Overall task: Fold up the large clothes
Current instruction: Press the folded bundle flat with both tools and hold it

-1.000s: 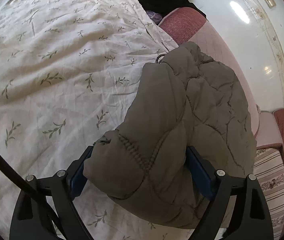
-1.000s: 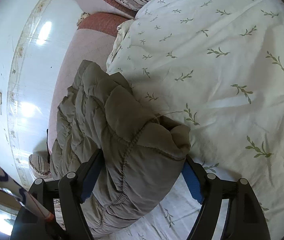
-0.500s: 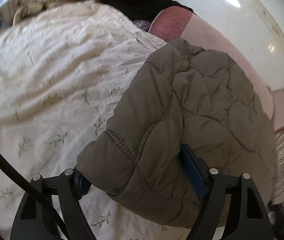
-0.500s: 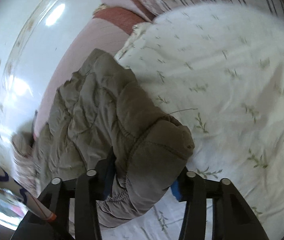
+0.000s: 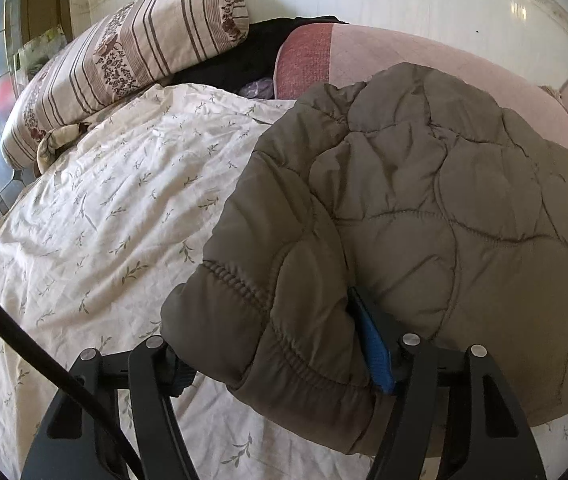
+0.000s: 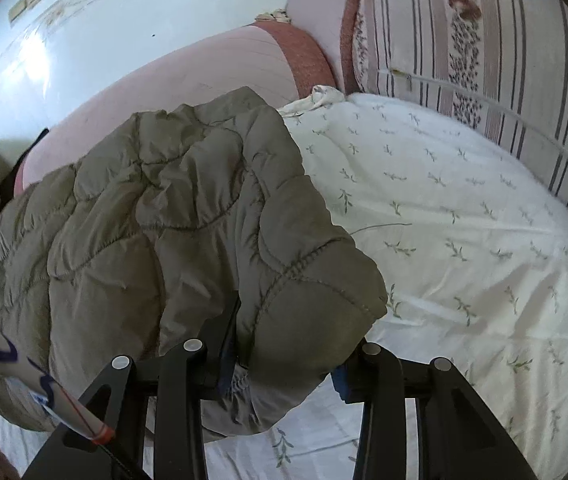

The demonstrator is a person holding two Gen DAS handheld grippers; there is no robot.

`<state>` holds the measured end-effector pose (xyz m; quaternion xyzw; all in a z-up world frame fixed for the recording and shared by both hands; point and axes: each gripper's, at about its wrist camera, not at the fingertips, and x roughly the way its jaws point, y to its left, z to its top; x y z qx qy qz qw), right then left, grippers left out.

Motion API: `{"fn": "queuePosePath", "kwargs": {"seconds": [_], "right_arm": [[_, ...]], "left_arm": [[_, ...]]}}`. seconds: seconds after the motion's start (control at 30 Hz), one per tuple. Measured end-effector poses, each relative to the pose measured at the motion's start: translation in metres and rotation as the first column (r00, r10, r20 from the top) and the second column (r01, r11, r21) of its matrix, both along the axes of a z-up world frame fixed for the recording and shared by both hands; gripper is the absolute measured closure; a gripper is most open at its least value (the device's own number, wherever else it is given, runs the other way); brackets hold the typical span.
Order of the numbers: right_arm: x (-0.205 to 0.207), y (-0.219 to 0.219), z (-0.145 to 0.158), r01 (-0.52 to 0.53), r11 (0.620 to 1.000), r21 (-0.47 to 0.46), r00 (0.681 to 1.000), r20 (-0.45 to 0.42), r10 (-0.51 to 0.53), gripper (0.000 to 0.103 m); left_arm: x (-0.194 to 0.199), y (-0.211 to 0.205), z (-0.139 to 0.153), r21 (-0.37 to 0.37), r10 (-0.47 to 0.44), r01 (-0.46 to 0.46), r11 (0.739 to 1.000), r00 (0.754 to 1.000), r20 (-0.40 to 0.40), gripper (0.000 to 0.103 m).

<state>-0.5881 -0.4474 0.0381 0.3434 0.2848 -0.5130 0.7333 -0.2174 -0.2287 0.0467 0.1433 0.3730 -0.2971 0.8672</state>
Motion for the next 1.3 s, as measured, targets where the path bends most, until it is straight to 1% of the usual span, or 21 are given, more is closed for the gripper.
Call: {"fn": "queuePosePath", "kwargs": {"seconds": [0.17,0.33,0.63,0.9,1.3], "right_arm": [[0.006,0.002,0.001,-0.010,1.000,-0.020,0.999,-0.040,0.009,0.062],[0.008,0.002,0.001,-0.014,0.999,-0.029,0.998,-0.058,0.012,0.062],[0.012,0.005,0.003,-0.030,0.998,-0.054,0.994,-0.104,0.025,0.062],[0.016,0.007,0.004,-0.043,0.997,-0.070,0.990,-0.136,0.033,0.062],[0.017,0.007,0.004,-0.055,0.995,-0.079,0.987,-0.155,0.042,0.062]], "left_arm": [[-0.002,-0.003,0.000,0.010,0.003,-0.003,1.000,1.000,0.018,0.036],[-0.011,-0.008,0.001,0.037,0.001,-0.004,0.999,0.998,0.068,0.036],[-0.013,-0.007,0.001,0.038,0.001,-0.004,0.999,0.997,0.073,0.036],[-0.015,-0.007,0.000,0.047,-0.001,-0.004,0.999,0.995,0.095,0.036],[-0.017,-0.007,-0.001,0.050,-0.001,-0.004,0.999,0.994,0.107,0.036]]}}
